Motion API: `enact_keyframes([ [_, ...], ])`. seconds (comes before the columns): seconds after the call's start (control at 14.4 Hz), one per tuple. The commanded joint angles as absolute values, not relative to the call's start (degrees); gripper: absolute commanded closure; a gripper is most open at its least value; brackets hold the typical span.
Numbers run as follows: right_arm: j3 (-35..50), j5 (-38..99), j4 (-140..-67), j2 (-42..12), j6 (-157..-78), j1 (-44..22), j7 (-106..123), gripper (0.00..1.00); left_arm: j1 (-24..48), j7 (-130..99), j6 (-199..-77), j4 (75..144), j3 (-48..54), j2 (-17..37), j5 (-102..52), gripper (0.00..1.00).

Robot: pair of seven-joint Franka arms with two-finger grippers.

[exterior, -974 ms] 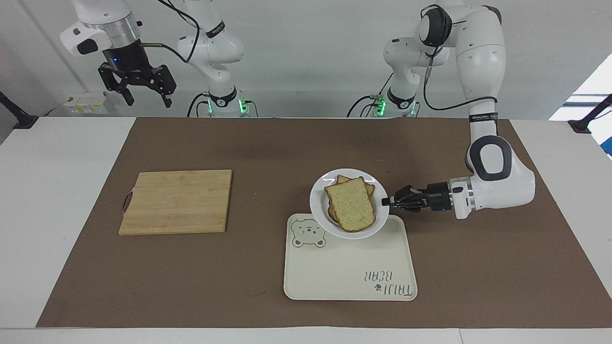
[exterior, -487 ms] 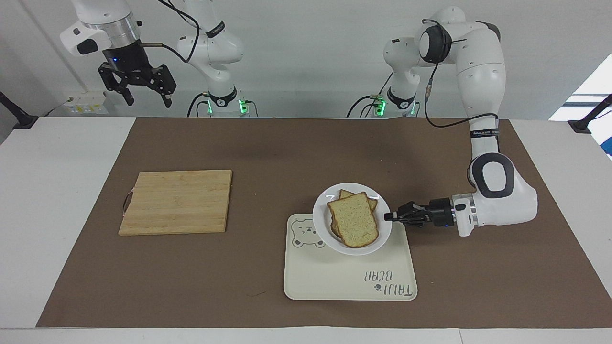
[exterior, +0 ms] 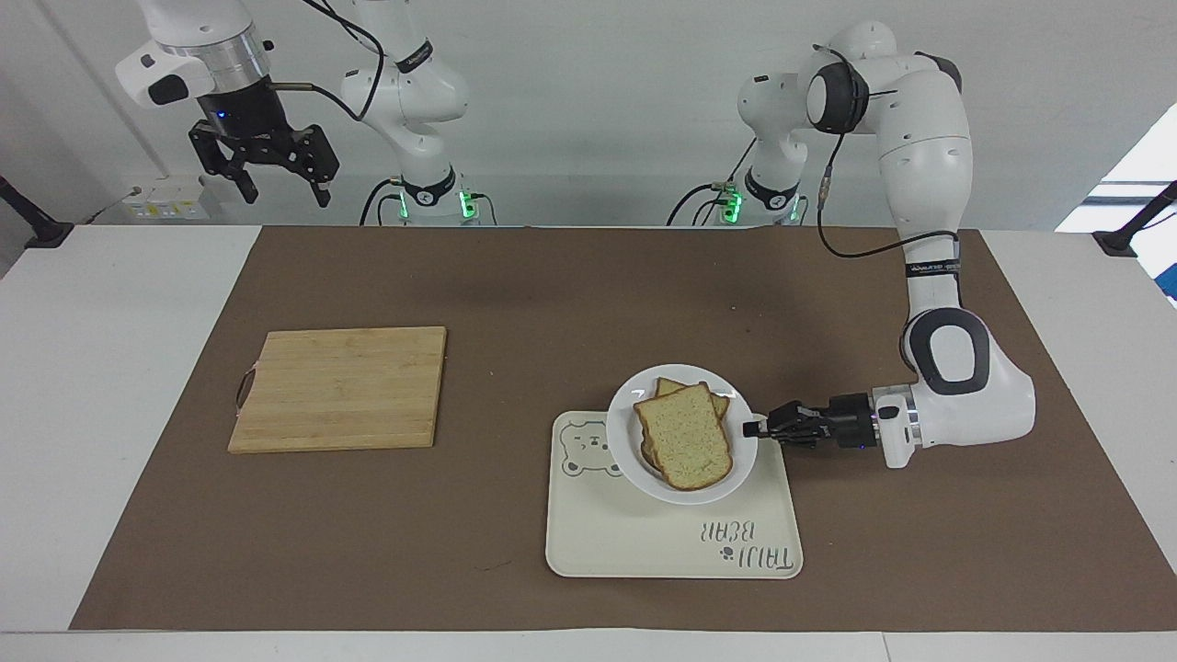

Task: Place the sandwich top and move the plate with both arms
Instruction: 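Slide the plate with the left gripper onto the cream tray, then open the left gripper and release the plate rim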

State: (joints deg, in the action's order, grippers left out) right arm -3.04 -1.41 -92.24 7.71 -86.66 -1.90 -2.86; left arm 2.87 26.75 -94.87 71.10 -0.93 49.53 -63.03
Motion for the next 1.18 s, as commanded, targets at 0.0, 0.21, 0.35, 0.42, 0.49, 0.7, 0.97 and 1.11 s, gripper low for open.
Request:
enact_keyframes([
  [0.0, -2.9, -1.0, -92.0, 7.8, -86.0, -1.3, -1.3, 0.0, 1.2, 25.8, -94.1, 65.0, 0.7, 54.0, -62.9, 1.0],
  [0.21, -2.9, -1.0, -92.0, 7.8, -86.0, -1.3, -1.3, 0.0, 1.2, 25.8, -94.7, 65.0, 0.7, 54.0, -62.9, 1.0],
  [0.35, -2.9, -1.0, -92.0, 7.8, -86.0, -1.3, -1.3, 0.0, 1.2, 25.9, -94.9, 65.1, 0.7, 54.0, -62.9, 1.0],
  [0.42, -2.9, -1.0, -92.0, 7.8, -86.0, -1.3, -1.3, 0.0, 1.2, 25.9, -95.2, 65.1, 0.7, 54.0, -62.9, 1.0],
  [0.49, -2.9, -1.0, -92.0, 7.8, -86.0, -1.3, -1.3, 0.0, 1.2, 26.0, -95.5, 65.2, 0.7, 53.9, -62.9, 1.0],
  [0.7, -2.9, -1.0, -92.0, 7.8, -86.0, -1.3, -1.3, 0.0, 1.2, 26.2, -96.6, 65.5, 0.6, 53.6, -62.8, 1.0],
  [0.97, -2.9, -1.0, -92.0, 7.8, -86.0, -1.3, -1.3, 0.0, 1.3, 26.1, -96.9, 66.4, 0.6, 53.1, -62.4, 1.0],
  [1.11, -2.9, -0.9, -92.0, 7.8, -86.0, -1.3, -1.3, 0.0, 1.1, 25.3, -97.1, 67.1, 0.6, 52.1, -62.7, 0.01],
])
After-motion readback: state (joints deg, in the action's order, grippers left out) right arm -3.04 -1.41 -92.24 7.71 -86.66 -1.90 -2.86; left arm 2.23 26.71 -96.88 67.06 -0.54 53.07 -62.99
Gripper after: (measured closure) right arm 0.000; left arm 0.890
